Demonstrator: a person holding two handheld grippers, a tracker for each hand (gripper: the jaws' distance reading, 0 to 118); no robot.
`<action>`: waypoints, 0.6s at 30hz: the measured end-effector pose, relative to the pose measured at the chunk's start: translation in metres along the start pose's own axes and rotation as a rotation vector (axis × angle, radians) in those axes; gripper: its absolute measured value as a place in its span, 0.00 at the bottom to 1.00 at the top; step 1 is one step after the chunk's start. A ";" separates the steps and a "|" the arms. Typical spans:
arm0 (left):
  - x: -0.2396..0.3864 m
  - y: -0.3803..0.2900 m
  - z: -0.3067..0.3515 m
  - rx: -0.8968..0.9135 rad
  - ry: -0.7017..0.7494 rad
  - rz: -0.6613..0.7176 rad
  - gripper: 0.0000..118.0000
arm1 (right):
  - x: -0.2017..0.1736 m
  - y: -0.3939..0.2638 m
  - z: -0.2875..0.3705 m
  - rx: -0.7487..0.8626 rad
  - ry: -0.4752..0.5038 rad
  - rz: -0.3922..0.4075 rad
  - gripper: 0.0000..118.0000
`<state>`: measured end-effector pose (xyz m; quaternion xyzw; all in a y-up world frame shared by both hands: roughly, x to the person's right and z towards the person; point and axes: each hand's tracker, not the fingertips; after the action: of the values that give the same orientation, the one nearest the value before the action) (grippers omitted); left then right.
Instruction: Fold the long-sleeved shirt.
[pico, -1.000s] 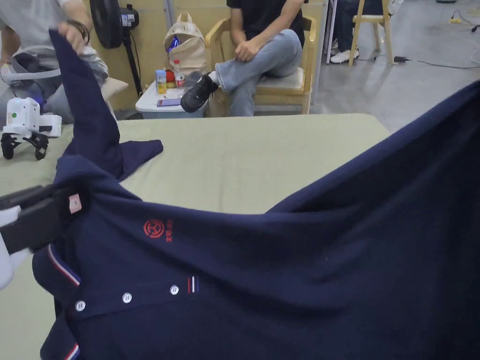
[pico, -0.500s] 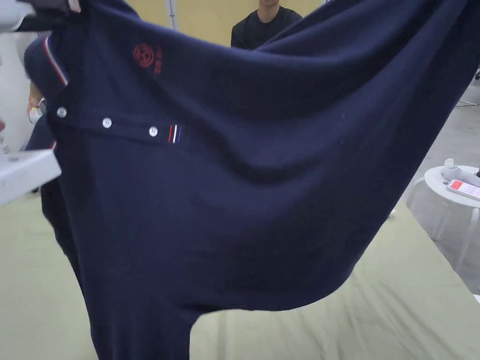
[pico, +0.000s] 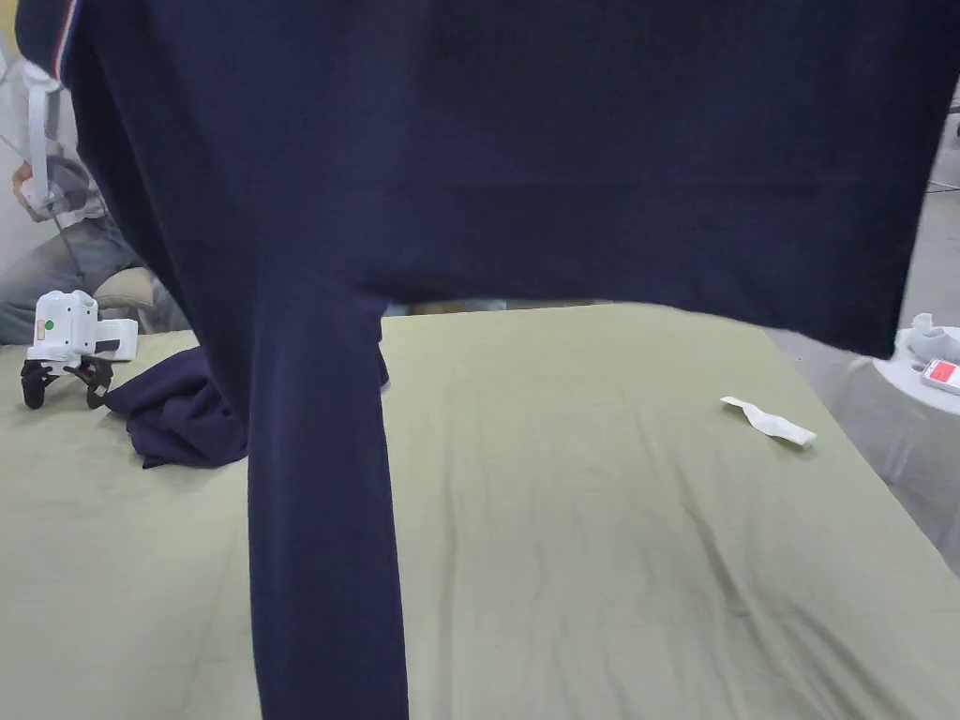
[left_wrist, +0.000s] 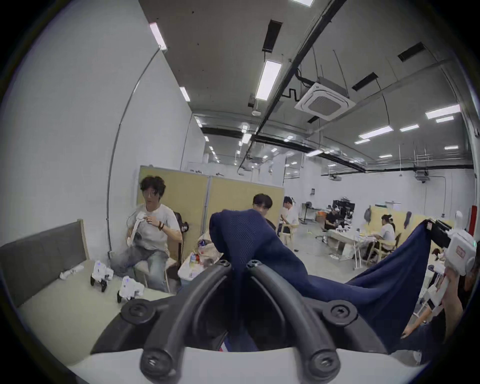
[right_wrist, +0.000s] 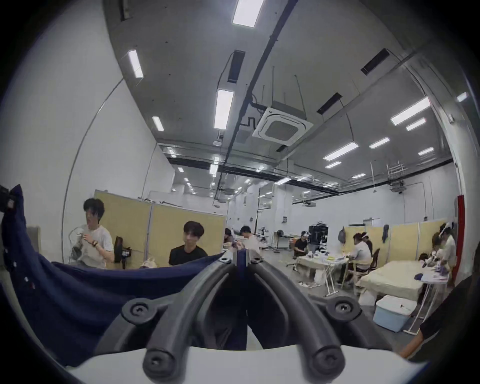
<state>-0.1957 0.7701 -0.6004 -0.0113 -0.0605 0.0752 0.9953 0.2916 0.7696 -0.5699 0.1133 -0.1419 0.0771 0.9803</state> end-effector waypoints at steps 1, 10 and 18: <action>0.006 0.012 -0.002 0.022 0.000 -0.021 0.02 | 0.000 0.006 -0.008 -0.001 -0.018 -0.012 0.05; 0.036 0.049 0.007 0.160 -0.032 -0.189 0.02 | 0.018 -0.001 -0.024 0.035 -0.054 -0.031 0.05; -0.006 -0.139 0.002 -0.097 -0.078 -0.173 0.02 | 0.014 -0.182 0.022 -0.193 0.091 -0.072 0.05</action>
<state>-0.1813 0.6318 -0.5949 -0.0512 -0.1037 -0.0137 0.9932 0.3327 0.5904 -0.5815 0.0199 -0.1001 0.0329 0.9942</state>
